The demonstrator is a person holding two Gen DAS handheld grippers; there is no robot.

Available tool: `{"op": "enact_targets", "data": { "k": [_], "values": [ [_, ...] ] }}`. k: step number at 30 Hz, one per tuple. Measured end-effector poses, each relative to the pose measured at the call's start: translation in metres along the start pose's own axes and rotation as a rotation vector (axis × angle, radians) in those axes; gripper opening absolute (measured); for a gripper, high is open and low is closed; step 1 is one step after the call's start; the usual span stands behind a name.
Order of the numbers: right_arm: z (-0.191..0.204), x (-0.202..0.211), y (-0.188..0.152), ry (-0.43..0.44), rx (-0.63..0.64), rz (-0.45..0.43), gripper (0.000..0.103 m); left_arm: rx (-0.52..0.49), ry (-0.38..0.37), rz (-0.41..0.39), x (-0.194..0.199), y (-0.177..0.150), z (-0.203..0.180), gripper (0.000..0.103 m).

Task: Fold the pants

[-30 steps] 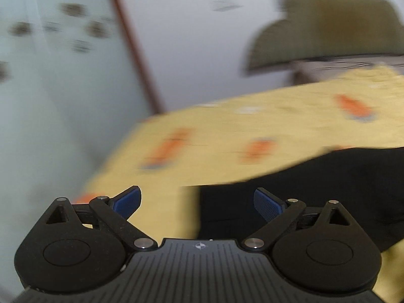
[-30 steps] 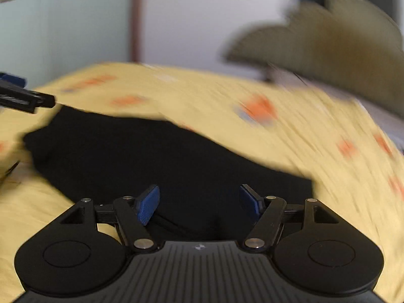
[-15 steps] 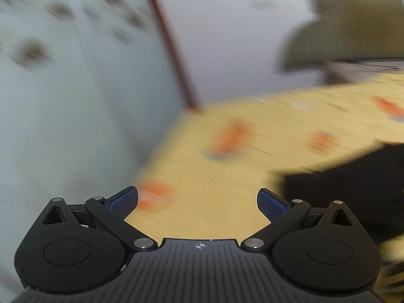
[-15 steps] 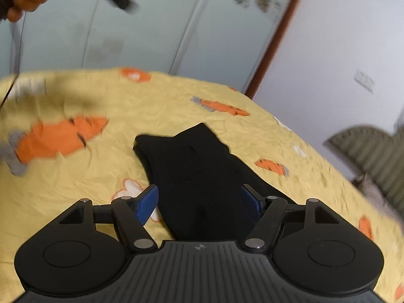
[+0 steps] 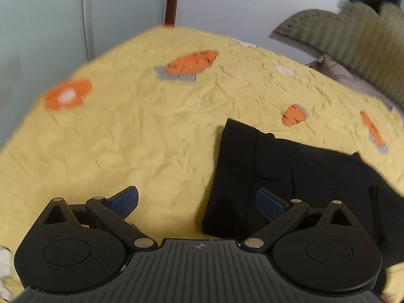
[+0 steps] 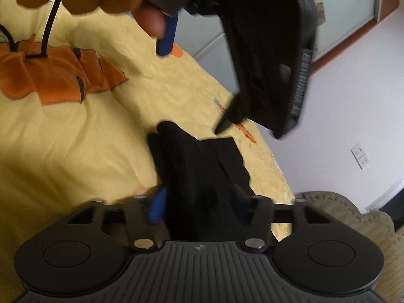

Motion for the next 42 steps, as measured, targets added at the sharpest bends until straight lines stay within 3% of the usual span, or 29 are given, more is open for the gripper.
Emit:
{"op": "enact_targets", "data": {
  "k": [1, 4, 8, 11, 12, 13, 14, 16, 18, 21, 23, 26, 30, 32, 34, 37, 39, 42],
  "values": [
    [0.003, -0.002, 0.001, 0.005, 0.009, -0.009, 0.024, 0.033, -0.034, 0.011, -0.006, 0.001, 0.001, 0.101],
    [-0.001, -0.004, 0.003, 0.025, -0.045, -0.023, 0.015, 0.122, -0.124, 0.042, -0.025, 0.004, 0.0, 0.101],
    [-0.042, -0.006, 0.001, 0.138, -0.351, 0.003, 0.011, 0.189, -0.24, 0.046, -0.044, 0.009, -0.011, 0.101],
    [-0.073, -0.004, -0.003, 0.176, -0.49, 0.006, 0.011, 0.226, -0.335, 0.029, -0.06, 0.019, -0.025, 0.097],
    [-0.08, -0.004, -0.005, 0.183, -0.52, 0.011, 0.011, 0.24, -0.347, 0.024, -0.066, 0.022, -0.027, 0.089],
    [-0.085, -0.005, -0.006, 0.193, -0.544, 0.017, 0.011, 0.246, -0.344, 0.024, -0.071, 0.024, -0.029, 0.062],
    [-0.087, -0.006, -0.006, 0.206, -0.559, 0.022, 0.011, 0.25, -0.332, 0.038, -0.077, 0.025, -0.029, 0.043],
    [-0.084, -0.005, -0.008, 0.257, -0.547, 0.046, 0.011, 0.279, -0.289, 0.062, -0.086, 0.023, -0.025, 0.024],
    [-0.087, 0.005, -0.009, 0.32, -0.544, 0.053, 0.011, 0.295, -0.297, 0.048, -0.085, 0.023, -0.022, 0.021],
    [-0.121, 0.021, -0.021, 0.364, -0.704, 0.027, 0.011, 0.263, -0.299, 0.017, -0.08, 0.023, -0.022, 0.021],
    [-0.139, 0.014, -0.046, 0.306, -0.821, 0.101, 0.011, 0.23, -0.275, 0.001, -0.079, 0.022, -0.026, 0.02],
    [-0.141, -0.015, -0.084, 0.203, -0.829, 0.288, 0.011, 0.155, -0.232, -0.054, -0.068, 0.024, -0.04, 0.019],
    [-0.109, -0.034, -0.099, 0.251, -0.795, 0.374, 0.011, 0.072, -0.224, -0.119, -0.042, 0.026, -0.065, 0.017],
    [-0.115, -0.021, -0.092, 0.211, -0.809, 0.322, 0.011, 0.026, -0.204, -0.152, -0.027, 0.026, -0.08, 0.017],
    [-0.132, -0.001, -0.08, 0.243, -0.909, 0.239, 0.011, -0.011, -0.201, -0.174, -0.015, 0.026, -0.099, 0.017],
    [-0.162, 0.029, -0.074, 0.289, -1.05, 0.152, 0.011, -0.039, -0.259, -0.184, -0.001, 0.024, -0.138, 0.016],
    [-0.181, 0.049, -0.075, 0.293, -1.107, 0.103, 0.011, -0.064, -0.3, -0.182, 0.003, 0.019, -0.167, 0.016],
    [-0.201, 0.065, -0.093, 0.261, -1.18, 0.078, 0.011, -0.138, -0.293, -0.22, 0.007, 0.012, -0.21, 0.016]
  ]
}}
Point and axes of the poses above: each gripper's, at about its wrist camera, not at the fingertips, and x roughly against the way its jaws point, z to its left, y to its top, the point moved 9 cm from there along -x, roughly the way its jaws point, and after that the axes turned 14 degrees about -y, right-handed, at the moved point
